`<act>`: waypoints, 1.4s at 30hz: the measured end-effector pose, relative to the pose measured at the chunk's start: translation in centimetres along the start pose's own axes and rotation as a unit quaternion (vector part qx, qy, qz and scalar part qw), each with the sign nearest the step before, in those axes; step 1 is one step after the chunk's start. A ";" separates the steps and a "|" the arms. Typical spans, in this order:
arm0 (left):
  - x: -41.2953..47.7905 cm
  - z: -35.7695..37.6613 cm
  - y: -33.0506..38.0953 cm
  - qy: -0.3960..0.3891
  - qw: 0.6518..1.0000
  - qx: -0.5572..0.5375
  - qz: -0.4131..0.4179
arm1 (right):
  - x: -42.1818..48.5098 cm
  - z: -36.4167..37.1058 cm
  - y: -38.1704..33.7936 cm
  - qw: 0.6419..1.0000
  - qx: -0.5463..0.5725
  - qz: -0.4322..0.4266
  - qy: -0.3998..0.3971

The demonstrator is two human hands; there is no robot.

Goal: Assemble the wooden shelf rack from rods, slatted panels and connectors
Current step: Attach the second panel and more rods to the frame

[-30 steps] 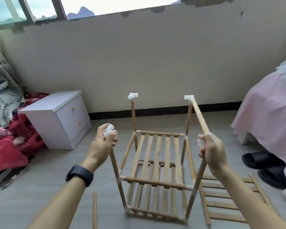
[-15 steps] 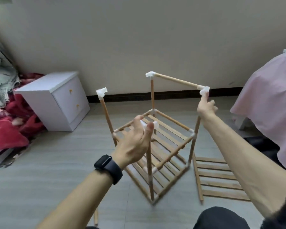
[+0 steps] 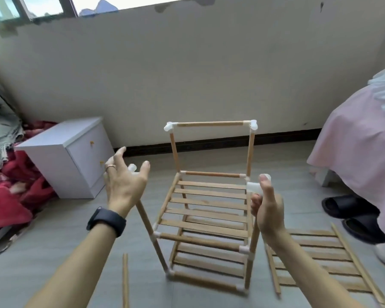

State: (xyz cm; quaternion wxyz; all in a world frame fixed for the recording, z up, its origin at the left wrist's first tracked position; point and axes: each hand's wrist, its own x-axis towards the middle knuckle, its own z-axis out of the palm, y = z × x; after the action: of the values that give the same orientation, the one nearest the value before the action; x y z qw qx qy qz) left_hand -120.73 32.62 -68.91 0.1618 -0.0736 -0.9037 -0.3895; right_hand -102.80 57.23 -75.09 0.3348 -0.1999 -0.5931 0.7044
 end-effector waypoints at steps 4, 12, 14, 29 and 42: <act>-0.6 0.1 -1.1 -0.092 0.949 -0.275 -0.128 | 3.2 -1.2 -1.0 0.999 -0.007 -0.011 0.035; -4.0 3.0 -0.8 0.073 0.933 -0.340 -0.089 | 5.9 -0.4 0.9 0.990 -0.035 -0.051 0.126; -3.6 3.5 -0.6 0.095 0.935 -0.328 -0.099 | 6.1 -0.4 1.3 0.987 -0.038 -0.065 0.145; -4.4 3.4 -4.2 -0.043 0.961 -0.274 -0.009 | 0.8 -2.4 6.5 0.954 -0.232 -0.072 0.175; -17.1 6.7 -28.4 -0.238 0.932 0.069 -0.265 | -4.9 10.7 17.3 0.660 -0.638 -0.212 -0.335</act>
State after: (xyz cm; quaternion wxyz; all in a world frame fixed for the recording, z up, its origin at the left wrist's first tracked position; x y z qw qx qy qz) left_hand -113.59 17.90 -98.52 -0.1627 0.0894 -0.9271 -0.3256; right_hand -110.70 44.95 -90.12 0.0444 0.0162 -0.9955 0.0824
